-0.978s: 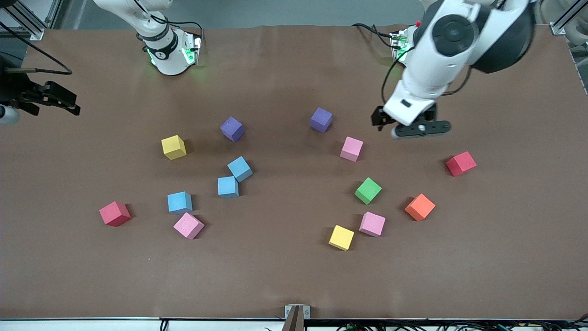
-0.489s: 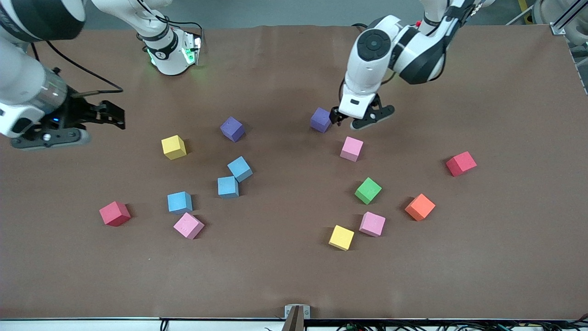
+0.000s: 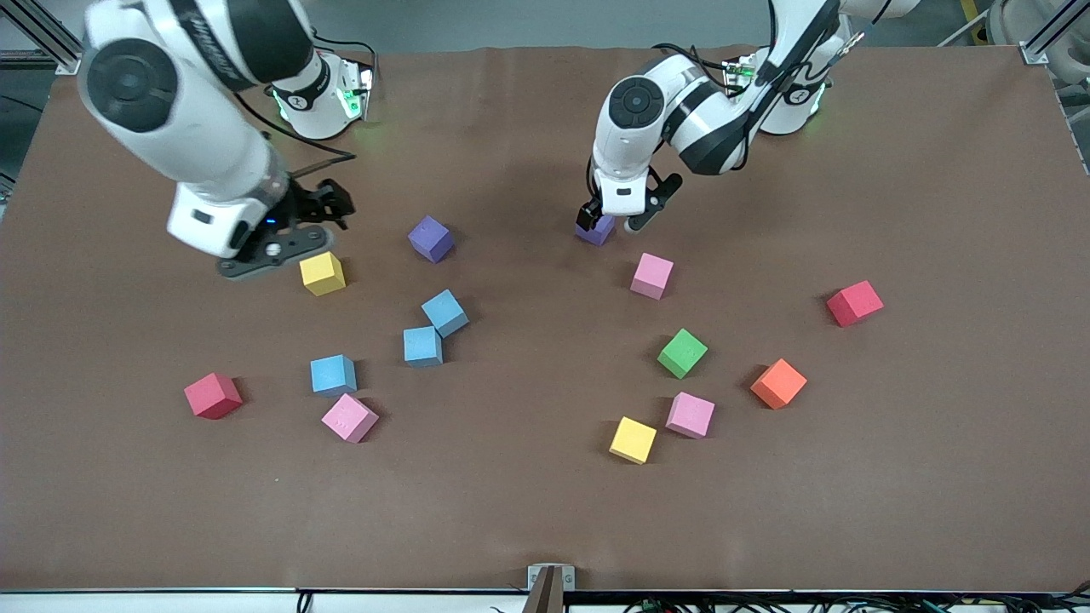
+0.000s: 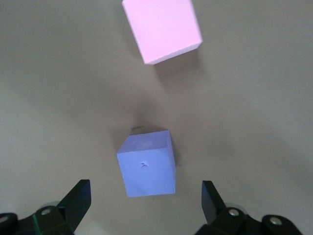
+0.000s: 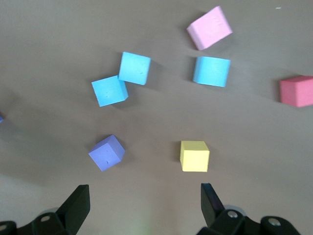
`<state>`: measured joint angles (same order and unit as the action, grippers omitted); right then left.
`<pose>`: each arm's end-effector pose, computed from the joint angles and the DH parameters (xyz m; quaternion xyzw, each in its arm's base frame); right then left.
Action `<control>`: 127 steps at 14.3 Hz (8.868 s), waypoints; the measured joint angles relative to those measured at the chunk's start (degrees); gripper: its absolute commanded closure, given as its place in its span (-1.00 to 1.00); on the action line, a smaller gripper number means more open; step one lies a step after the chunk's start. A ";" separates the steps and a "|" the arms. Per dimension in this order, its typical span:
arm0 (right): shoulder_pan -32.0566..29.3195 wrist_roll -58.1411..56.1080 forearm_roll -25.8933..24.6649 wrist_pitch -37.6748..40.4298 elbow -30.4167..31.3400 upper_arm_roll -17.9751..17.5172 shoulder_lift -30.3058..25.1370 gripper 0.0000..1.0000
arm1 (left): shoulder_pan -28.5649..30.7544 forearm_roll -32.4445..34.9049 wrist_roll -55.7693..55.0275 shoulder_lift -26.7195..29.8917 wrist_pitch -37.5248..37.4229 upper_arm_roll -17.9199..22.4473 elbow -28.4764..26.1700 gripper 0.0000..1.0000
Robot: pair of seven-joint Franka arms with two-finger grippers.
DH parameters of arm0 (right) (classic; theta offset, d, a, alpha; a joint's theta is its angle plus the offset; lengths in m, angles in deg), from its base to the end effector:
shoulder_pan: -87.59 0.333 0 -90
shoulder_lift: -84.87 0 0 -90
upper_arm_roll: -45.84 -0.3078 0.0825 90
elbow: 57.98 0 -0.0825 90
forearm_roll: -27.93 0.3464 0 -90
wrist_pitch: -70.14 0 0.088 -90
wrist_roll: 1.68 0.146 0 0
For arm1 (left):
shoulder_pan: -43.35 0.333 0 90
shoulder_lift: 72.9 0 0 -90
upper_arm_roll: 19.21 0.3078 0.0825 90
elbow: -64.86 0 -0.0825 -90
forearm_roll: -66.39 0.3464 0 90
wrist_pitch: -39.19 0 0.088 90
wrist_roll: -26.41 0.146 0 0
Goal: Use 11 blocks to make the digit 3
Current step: 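Grasp a purple block with each gripper and lift them, then lower both purple blocks side by side at the table center, release, then grasp the pink block with the left gripper while the right gripper reaches blue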
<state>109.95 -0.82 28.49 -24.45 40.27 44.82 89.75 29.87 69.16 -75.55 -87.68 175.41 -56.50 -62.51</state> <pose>0.4859 0.2113 0.4769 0.9782 0.1940 -0.0740 0.0102 0.3233 -0.3983 0.2591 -0.9049 -0.4204 0.0654 0.0091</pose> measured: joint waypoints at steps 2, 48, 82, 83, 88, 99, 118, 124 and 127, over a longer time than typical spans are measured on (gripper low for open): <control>1.76 -0.03 0.49 -5.15 4.82 -0.01 0.10 -1.00 | -0.37 0.81 -3.73 -1.64 6.08 0.00 -2.92 -1.00; 16.41 -20.66 1.53 -56.65 47.34 0.24 5.33 0.55 | -10.94 22.57 25.46 -20.34 0.73 0.16 13.78 0.23; 19.84 -44.30 1.62 -55.52 44.74 0.49 5.33 0.55 | -11.51 23.59 6.21 -14.28 -9.56 -0.13 20.86 -1.00; 20.67 -43.72 1.63 -55.51 44.71 0.44 5.33 0.55 | -10.44 23.55 5.03 -12.56 -11.90 -0.12 20.93 -1.00; 25.41 -39.32 1.65 -55.56 43.50 0.34 5.41 0.54 | 1.54 20.13 1.36 -8.06 -21.63 0.23 20.55 -1.00; 31.55 -32.08 2.26 -54.15 32.71 0.22 14.42 0.53 | 13.34 20.13 -16.63 -10.75 -6.91 0.48 8.31 -1.00; 33.27 -31.00 2.31 -50.61 24.91 0.41 19.40 -1.00 | 12.97 20.13 -28.71 -12.27 0.94 -1.16 4.23 0.56; 29.97 -36.41 2.31 -41.64 22.70 1.41 15.68 -1.00 | 10.02 20.13 -43.67 -12.28 0.95 -4.54 4.29 0.60; 23.79 -37.72 2.31 -35.53 22.37 1.78 9.83 -1.00 | 6.30 20.13 -50.31 -12.52 0.95 -4.56 4.42 0.60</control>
<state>133.74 -38.54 30.80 -59.98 62.63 46.60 99.58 36.17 89.29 -125.85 -100.20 176.37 -61.06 -58.10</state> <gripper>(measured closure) 0.000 0.480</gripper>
